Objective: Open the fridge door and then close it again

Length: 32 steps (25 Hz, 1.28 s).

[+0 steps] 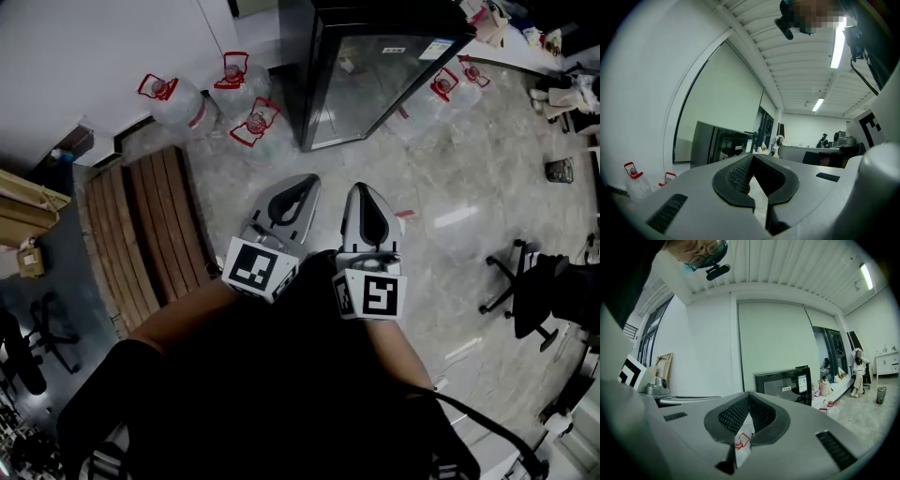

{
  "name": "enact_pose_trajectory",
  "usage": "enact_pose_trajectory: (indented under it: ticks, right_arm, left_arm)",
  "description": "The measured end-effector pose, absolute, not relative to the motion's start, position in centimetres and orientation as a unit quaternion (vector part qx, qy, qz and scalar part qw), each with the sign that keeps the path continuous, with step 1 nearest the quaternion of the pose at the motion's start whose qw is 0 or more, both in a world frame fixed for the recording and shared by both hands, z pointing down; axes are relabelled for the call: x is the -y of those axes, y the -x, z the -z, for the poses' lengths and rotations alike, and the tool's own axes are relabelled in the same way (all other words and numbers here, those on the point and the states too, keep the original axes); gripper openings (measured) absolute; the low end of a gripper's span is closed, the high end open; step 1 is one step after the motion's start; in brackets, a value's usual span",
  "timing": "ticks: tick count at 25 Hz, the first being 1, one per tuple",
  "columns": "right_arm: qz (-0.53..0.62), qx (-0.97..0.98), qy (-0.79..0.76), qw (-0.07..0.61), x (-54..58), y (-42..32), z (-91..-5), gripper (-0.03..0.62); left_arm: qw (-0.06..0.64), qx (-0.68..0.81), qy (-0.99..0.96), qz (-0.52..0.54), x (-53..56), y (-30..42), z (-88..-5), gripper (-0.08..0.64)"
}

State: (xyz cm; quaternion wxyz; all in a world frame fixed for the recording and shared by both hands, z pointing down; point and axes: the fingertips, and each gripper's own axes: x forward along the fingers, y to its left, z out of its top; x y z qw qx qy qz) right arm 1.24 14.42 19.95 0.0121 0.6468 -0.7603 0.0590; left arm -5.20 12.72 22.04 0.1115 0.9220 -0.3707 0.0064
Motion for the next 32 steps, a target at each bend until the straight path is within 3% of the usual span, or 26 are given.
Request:
enact_pose_trajectory:
  ticks: [19, 32]
  right_arm:
    - [-0.098, 0.804, -0.586, 0.016, 0.1, -7.7, -23.7, 0.015]
    - [-0.122, 0.789, -0.601, 0.039, 7.4, -5.9, -29.1, 0.015]
  left_arm:
    - [0.119, 0.432, -0.894, -0.031, 0.5, -1.9, -25.0, 0.008]
    - [0.152, 0.445, -0.881, -0.058, 8.4, 0.8, -31.3, 0.008]
